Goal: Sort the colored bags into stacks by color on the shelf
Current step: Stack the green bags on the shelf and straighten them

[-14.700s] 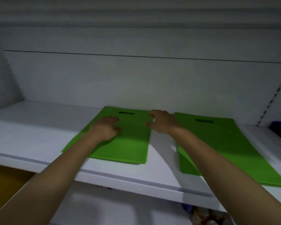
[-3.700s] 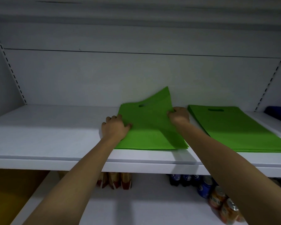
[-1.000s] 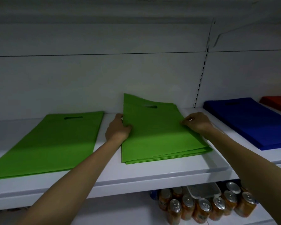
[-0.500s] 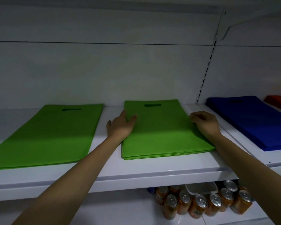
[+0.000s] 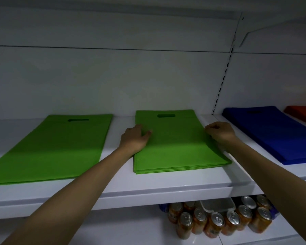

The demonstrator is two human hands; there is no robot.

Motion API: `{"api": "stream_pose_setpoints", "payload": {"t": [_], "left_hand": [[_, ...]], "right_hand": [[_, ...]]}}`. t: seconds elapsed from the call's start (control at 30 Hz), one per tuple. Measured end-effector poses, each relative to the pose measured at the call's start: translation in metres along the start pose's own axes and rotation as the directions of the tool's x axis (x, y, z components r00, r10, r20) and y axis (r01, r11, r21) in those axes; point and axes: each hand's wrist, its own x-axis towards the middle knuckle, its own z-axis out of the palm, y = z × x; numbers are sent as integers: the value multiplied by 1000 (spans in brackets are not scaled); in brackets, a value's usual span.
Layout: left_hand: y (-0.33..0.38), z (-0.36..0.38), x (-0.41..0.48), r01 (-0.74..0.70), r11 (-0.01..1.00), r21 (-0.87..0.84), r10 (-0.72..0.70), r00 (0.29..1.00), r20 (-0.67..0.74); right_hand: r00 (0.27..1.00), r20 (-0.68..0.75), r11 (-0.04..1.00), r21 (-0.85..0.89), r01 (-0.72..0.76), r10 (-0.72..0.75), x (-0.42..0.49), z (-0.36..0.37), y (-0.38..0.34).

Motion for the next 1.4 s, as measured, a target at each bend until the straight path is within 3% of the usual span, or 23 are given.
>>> {"api": "stream_pose_setpoints", "payload": {"t": [0.07, 0.13, 0.4, 0.6, 0.73, 0.87, 1.17, 1.4], "left_hand": [[0, -8, 1, -11, 1000, -27, 11, 1000, 9], [-1, -21, 5, -46, 999, -9, 45, 998, -40], [-33, -108, 8, -35, 996, 84, 47, 989, -138], [-110, -167, -6, 118, 969, 215, -79, 980, -181], [-170, -190, -31, 242, 915, 324, -184, 963, -199], [-209, -201, -48, 295, 861, 414, -235, 953, -191], [-238, -202, -53, 225, 835, 502, -176, 974, -143], [-238, -205, -50, 189, 844, 502, -134, 980, -144]], "right_hand": [[999, 25, 973, -227, 37, -32, 2, -1, -17], [993, 56, 939, -323, 119, -106, 0, 3, -41], [900, 256, 787, -439, 434, -353, -35, 80, -151], [841, 391, 762, -387, 519, -374, -75, 147, -204], [809, 484, 726, -416, 548, -333, -93, 191, -212], [827, 500, 721, -471, 509, -258, -108, 231, -209], [902, 402, 613, -676, 408, -156, -127, 264, -194], [911, 364, 547, -731, 408, -192, -135, 268, -196]]}}
